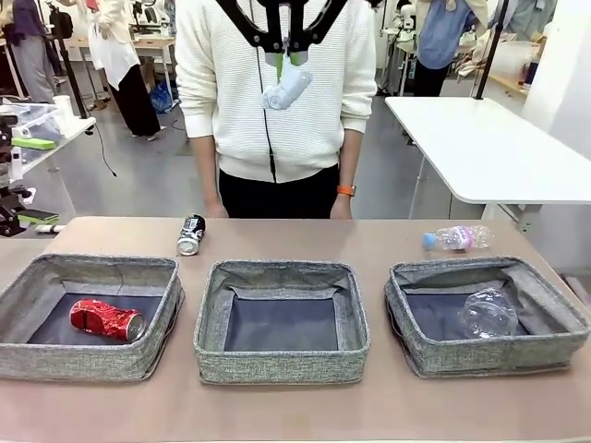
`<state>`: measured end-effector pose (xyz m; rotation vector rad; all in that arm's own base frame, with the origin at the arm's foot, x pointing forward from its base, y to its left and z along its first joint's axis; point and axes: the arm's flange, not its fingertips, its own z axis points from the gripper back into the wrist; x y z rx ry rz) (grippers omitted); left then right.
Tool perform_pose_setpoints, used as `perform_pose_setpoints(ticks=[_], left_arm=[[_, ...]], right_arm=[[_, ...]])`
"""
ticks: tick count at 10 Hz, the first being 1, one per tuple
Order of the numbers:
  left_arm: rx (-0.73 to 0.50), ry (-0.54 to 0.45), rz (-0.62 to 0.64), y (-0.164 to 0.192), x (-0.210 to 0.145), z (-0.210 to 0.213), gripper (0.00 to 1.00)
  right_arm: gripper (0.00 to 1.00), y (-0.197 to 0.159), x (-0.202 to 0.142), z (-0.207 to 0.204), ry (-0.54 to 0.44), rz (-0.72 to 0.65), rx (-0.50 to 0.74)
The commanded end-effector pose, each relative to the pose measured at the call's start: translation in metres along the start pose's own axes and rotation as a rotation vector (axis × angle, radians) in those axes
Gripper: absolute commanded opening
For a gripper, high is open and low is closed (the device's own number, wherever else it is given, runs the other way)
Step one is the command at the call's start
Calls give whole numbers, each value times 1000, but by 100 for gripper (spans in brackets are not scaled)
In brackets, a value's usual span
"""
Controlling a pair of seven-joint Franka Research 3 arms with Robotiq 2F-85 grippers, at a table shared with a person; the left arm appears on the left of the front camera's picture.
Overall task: Sort the waste into the appropriate baskets.
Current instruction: Pick up the waste item pointed out by the person.
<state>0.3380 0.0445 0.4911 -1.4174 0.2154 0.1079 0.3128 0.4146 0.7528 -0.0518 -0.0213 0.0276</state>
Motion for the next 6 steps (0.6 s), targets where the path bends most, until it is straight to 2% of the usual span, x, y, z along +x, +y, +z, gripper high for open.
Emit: perform_pose_setpoints(ticks=[1,6], left_arm=[[-17,1,6,-4,-2,0,100],[-17,1,6,-4,-2,0,100]], right_arm=[[5,-1,3,-6,9,1,-12],[5,-1,3,-6,9,1,-12]])
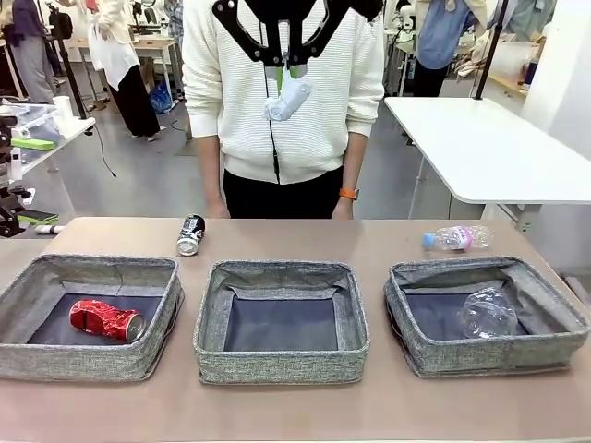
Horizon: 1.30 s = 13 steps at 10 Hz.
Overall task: Sort the waste into the appropriate baskets.
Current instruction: Pick up the waste item pointed out by the person, then place the picked waste into the Fabric basket indicated by the person.
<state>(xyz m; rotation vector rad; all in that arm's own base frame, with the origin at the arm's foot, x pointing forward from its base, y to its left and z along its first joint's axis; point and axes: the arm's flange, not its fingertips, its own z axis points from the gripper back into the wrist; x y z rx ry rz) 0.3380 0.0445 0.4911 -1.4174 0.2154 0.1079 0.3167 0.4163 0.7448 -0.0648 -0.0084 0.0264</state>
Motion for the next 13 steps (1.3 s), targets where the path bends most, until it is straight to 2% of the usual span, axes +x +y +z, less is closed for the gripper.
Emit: perform_pose_setpoints(ticks=[1,13], left_arm=[[-17,1,6,-4,-2,0,100],[-17,1,6,-4,-2,0,100]], right_arm=[[5,-3,-1,2,-5,2,1],[5,-3,-1,2,-5,2,1]])
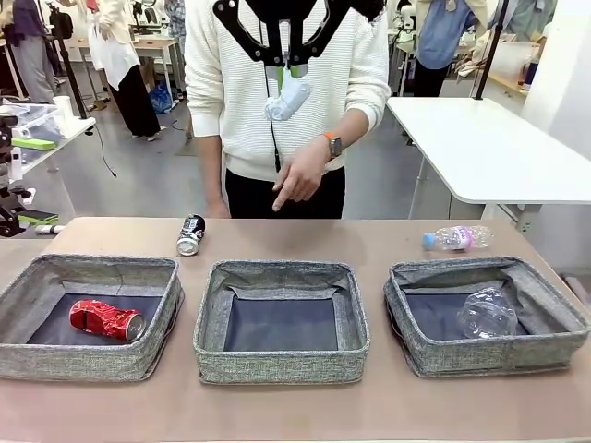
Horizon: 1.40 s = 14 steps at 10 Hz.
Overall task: Sort the waste into the appropriate baskets.
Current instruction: Place the picked waste into the Fabric basket indicated by the person.
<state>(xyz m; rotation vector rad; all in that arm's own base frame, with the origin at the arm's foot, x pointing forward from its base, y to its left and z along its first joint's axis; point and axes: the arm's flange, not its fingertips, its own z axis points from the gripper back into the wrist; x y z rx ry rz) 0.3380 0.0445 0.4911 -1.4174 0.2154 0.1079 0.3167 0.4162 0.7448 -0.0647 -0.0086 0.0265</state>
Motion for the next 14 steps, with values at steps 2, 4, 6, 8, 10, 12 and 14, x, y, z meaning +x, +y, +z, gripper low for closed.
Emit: perform_pose_setpoints(ticks=[2,4,6,8,10,12,14], left_arm=[[-17,1,6,-4,-2,0,100],[-17,1,6,-4,-2,0,100],[-17,1,6,-4,-2,0,100],[-17,1,6,-4,-2,0,100],[-17,1,6,-4,-2,0,100],[-17,1,6,-4,-2,0,100],[-17,1,6,-4,-2,0,100]], right_arm=[[5,-3,-1,2,-4,2,1],[5,-3,-1,2,-4,2,1],[5,-3,-1,2,-4,2,1],[5,-3,-1,2,-4,2,1],[5,0,0,0,0,0,0],[5,0,7,-60,-33,74,-20],[5,0,13,-137,-38,141,13]])
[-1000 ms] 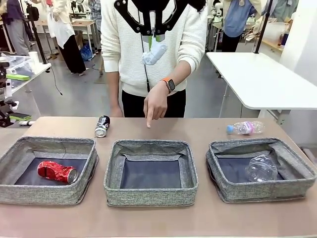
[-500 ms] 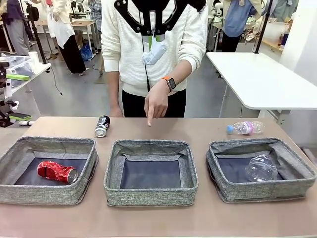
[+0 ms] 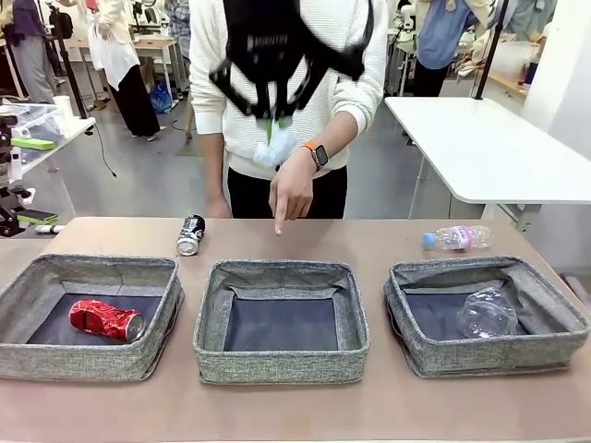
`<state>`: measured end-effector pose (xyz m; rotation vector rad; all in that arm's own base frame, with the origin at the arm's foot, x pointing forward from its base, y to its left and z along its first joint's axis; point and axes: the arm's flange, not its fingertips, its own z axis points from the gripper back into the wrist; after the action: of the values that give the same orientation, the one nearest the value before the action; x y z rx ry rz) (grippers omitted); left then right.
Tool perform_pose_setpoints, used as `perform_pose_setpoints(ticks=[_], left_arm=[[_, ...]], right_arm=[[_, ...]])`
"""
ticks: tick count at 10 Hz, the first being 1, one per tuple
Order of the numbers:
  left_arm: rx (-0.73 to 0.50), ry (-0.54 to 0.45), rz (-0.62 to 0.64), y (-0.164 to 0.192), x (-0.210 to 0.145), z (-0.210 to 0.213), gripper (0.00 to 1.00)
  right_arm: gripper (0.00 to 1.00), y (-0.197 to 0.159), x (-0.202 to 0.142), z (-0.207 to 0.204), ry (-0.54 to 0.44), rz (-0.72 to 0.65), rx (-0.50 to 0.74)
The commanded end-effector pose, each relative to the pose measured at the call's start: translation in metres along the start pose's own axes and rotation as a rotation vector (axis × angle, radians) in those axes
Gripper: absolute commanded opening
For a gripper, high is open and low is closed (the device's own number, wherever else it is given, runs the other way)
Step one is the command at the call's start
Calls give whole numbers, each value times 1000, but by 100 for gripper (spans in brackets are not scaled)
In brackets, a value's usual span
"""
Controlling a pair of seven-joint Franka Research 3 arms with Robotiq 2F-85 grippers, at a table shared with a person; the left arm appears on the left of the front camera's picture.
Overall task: Sort the waste into the appropriate baskets.
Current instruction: Place the picked waste into the Fabric basket indicated by the person.
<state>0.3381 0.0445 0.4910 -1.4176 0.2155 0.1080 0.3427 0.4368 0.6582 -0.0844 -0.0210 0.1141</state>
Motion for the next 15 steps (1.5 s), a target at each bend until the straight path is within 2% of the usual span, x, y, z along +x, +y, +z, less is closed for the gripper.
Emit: perform_pose_setpoints(ticks=[1,2,3,4,6,10,11,12,13,15], left_arm=[[-17,1,6,-4,-2,0,100],[-17,1,6,-4,-2,0,100],[-17,1,6,-4,-2,0,100],[-17,1,6,-4,-2,0,100],[-17,1,6,-4,-2,0,100],[-17,1,6,-4,-2,0,100],[-17,1,6,-4,-2,0,100],[-17,1,6,-4,-2,0,100],[-17,1,6,-4,-2,0,100],[-17,1,6,-4,-2,0,100]], right_arm=[[5,-21,-15,-99,28,61,75],[5,-20,-13,-134,41,77,145],[5,-21,-8,-164,0,-40,79],[5,-24,-4,-177,-3,-60,114],[5,-31,-1,-173,14,-52,158],[5,-34,1,-177,48,-64,154],[61,-35,1,-178,49,-57,151],[63,-35,1,-180,47,-56,141],[100,-36,2,-179,49,-58,141],[100,-36,4,-179,54,-66,136]])
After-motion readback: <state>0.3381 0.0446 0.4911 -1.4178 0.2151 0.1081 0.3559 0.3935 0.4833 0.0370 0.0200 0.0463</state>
